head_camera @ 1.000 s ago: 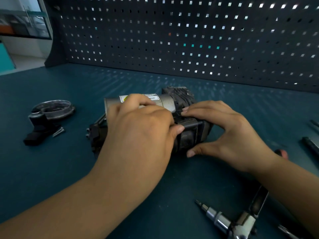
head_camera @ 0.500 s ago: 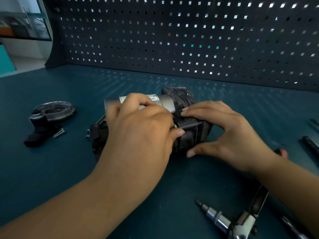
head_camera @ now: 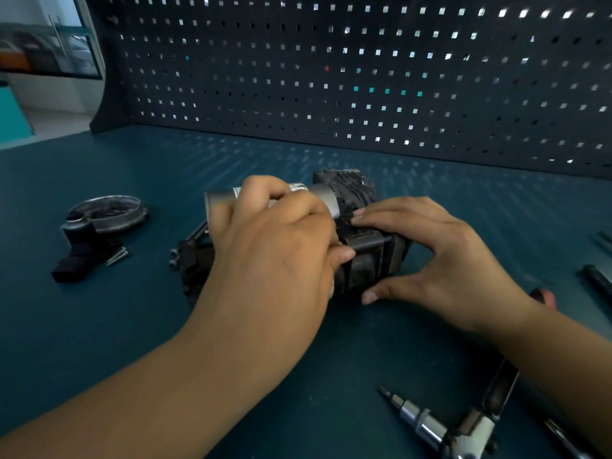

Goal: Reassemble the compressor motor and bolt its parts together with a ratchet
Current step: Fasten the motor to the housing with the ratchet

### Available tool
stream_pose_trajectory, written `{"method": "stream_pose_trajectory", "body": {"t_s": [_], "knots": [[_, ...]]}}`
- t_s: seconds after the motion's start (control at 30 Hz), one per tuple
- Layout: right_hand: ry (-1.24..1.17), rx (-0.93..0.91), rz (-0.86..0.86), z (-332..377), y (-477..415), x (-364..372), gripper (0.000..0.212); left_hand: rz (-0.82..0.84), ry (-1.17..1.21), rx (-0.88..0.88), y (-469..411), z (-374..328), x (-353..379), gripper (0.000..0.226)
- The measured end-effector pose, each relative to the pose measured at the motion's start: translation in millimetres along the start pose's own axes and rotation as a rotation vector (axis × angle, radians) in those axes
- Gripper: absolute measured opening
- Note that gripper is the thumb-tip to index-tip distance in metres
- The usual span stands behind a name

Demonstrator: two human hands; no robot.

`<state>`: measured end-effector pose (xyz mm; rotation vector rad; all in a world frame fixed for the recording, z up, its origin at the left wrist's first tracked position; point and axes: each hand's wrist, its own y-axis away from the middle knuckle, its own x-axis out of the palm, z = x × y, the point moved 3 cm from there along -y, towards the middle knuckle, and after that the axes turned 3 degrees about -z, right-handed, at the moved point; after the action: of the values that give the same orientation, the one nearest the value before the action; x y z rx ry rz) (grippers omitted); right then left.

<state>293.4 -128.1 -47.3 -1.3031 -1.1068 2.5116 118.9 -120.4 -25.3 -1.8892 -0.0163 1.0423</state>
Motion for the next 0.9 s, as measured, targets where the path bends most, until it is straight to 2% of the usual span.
{"method": "stream_pose_trajectory", "body": {"t_s": [0.13,0.23,0.43,0.57,0.73,0.8,0.9], "knots": [[0.009,0.007,0.007,-0.1,0.5,0.6,0.073,-0.024,0.116,-0.038,-1.3,-1.7,1.7,0.014],[0.005,0.014,0.009,0.4,0.1,0.9,0.073,-0.012,0.116,-0.041,-2.3,-1.9,1.2,0.010],[0.005,0.009,0.004,0.7,-0.1,0.6,0.073,0.038,-0.036,-0.047,0.5,4.0,-5.8,0.038],[0.010,0.017,-0.002,0.4,0.1,1.2,0.073,0.003,0.013,0.013,-0.6,2.9,-2.8,0.016],[0.011,0.016,-0.006,1.1,0.7,1.2,0.073,-0.050,0.075,-0.011,1.1,3.3,-1.3,0.011],[0.015,0.014,-0.012,1.0,0.6,0.4,0.073,-0.039,0.032,0.006,2.6,7.4,-4.8,0.021],[0.010,0.017,-0.018,0.6,1.3,-0.4,0.073,0.080,-0.164,-0.087,13.0,33.7,-17.3,0.081]]}}
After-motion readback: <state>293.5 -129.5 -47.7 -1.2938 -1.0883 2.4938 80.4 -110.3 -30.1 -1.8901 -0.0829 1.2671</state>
